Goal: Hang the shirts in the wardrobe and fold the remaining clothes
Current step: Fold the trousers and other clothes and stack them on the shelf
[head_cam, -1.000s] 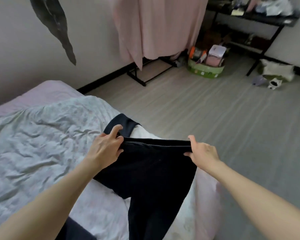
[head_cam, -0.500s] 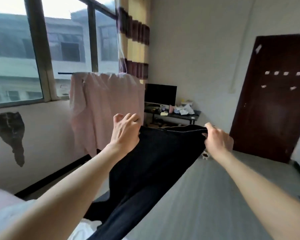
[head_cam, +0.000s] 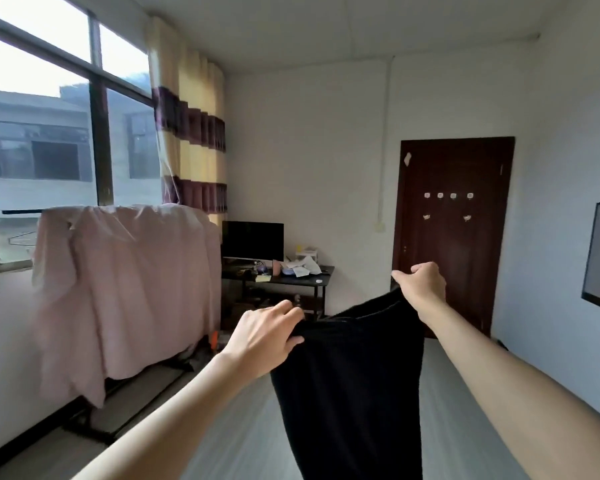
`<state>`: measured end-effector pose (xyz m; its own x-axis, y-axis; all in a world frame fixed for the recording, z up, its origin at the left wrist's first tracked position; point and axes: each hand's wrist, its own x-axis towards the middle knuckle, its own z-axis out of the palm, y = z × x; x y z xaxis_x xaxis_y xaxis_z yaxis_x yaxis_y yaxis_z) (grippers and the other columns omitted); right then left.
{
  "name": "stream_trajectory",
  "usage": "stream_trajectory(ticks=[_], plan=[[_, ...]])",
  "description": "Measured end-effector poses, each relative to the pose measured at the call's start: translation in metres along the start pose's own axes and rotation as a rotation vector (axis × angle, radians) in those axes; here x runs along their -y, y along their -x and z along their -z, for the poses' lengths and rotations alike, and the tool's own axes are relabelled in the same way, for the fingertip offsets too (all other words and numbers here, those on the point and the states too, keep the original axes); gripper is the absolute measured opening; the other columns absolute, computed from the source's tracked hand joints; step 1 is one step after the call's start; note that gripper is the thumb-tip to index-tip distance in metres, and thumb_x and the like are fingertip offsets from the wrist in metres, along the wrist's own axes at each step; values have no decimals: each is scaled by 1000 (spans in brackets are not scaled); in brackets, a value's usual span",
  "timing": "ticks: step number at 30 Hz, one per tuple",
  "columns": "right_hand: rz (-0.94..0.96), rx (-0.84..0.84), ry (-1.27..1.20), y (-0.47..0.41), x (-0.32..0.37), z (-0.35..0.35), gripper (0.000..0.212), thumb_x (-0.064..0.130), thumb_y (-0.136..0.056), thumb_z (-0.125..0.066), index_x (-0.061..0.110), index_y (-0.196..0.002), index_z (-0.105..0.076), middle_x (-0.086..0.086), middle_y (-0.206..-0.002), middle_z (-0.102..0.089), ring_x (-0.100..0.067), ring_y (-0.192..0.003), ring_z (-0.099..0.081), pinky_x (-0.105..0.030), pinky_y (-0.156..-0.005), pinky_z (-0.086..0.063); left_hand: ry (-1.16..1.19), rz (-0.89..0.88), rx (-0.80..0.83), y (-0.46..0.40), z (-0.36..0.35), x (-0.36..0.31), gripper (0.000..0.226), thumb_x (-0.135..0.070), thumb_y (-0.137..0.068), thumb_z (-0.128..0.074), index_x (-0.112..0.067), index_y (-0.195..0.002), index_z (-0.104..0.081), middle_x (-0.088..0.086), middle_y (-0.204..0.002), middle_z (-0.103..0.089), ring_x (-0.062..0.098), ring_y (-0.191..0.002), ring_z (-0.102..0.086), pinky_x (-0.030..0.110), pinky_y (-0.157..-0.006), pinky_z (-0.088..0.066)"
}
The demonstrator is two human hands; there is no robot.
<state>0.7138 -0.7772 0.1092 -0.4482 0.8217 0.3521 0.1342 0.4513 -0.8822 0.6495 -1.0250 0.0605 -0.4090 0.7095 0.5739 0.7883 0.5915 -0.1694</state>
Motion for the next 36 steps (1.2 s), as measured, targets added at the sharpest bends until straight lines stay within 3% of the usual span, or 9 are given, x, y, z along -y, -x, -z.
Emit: stream_trajectory(ticks=[2, 9, 13, 18, 25, 29, 32, 34, 36], plan=[[-75, -32, 17, -2, -15, -2, 35, 5, -84, -56, 5, -118, -52, -16, -123, -54, -34, -114, -52, -36, -92, -42, 55, -80, 25, 8, -16, -14, 40, -37, -93, -50, -22, -128, -40, -4, -114, -47, 18, -99, -57, 32, -68, -47], [-78, -85, 46, 2, -41, -3, 35, 2, -85, -49, 8, -119, -53, -17, -126, -52, -33, -115, -51, -34, -93, -41, 21, -492, 241, 46, -57, -57, 27, -44, -84, -57, -30, -105, -63, -1, -106, -55, 16, -87, -59, 31, -99, -39], [-104, -114, -3, 16, -47, -3, 34, 3, -87, -49, 7, -121, -54, -15, -127, -53, -30, -114, -53, -31, -87, -43, 145, -278, 450, 59, -71, -72, 43, -52, -93, -38, -20, -101, -66, -4, -115, -56, 17, -103, -53, 33, -106, -22], [-137, -201, -119, 32, -35, 3, 33, 0, -88, -50, -9, -119, -50, -17, -121, -56, -33, -111, -56, -35, -89, -48, 425, -17, 463, 72, -101, -104, 81, -59, -83, -51, -30, -146, -9, 0, -144, -32, 23, -125, -42, 36, -105, -32], [-456, -162, -545, 56, -20, 18, 30, -4, -87, -52, -7, -117, -53, -17, -105, -61, -30, -97, -61, -37, -86, -51, 423, 14, 312, 87, -136, -163, 121, -57, -73, -65, -51, -119, 46, 3, -152, 29, 31, -144, 10, 47, -114, -15], [-359, 5, -497, 75, -24, 33, 12, 10, -90, -51, 7, -79, -54, -22, -103, -63, -38, -98, -60, -49, -89, -50, 318, 138, 247, 86, -147, -171, 126, -59, -72, -64, -40, -120, 51, 9, -147, 39, 37, -141, 18, 52, -113, -12], [-375, 117, -455, 78, -39, 32, 27, 14, -92, -48, 15, -65, -47, -26, -101, -62, -44, -100, -57, -54, -90, -46, 341, 202, 151, 87, -150, -160, 112, -30, -83, -58, -41, -126, 44, 5, -148, 36, 34, -141, -15, 33, -99, -36], [-394, 85, -541, 75, -37, 31, 16, 12, -91, -50, 6, -77, -56, -21, -97, -63, -40, -100, -59, -51, -91, -47, 416, 221, 95, 86, -145, -144, 102, -13, -79, -53, -43, -138, 24, -1, -157, 4, 24, -110, -54, 21, -66, -42], [-465, -65, -743, 74, -38, 29, 14, 0, -87, -52, -3, -99, -59, -14, -99, -62, -32, -103, -60, -45, -92, -48, 509, 212, 74, 84, -134, -124, 92, -4, -73, -52, -39, -146, -8, -8, -149, -25, 20, -82, -61, 23, -55, -39]])
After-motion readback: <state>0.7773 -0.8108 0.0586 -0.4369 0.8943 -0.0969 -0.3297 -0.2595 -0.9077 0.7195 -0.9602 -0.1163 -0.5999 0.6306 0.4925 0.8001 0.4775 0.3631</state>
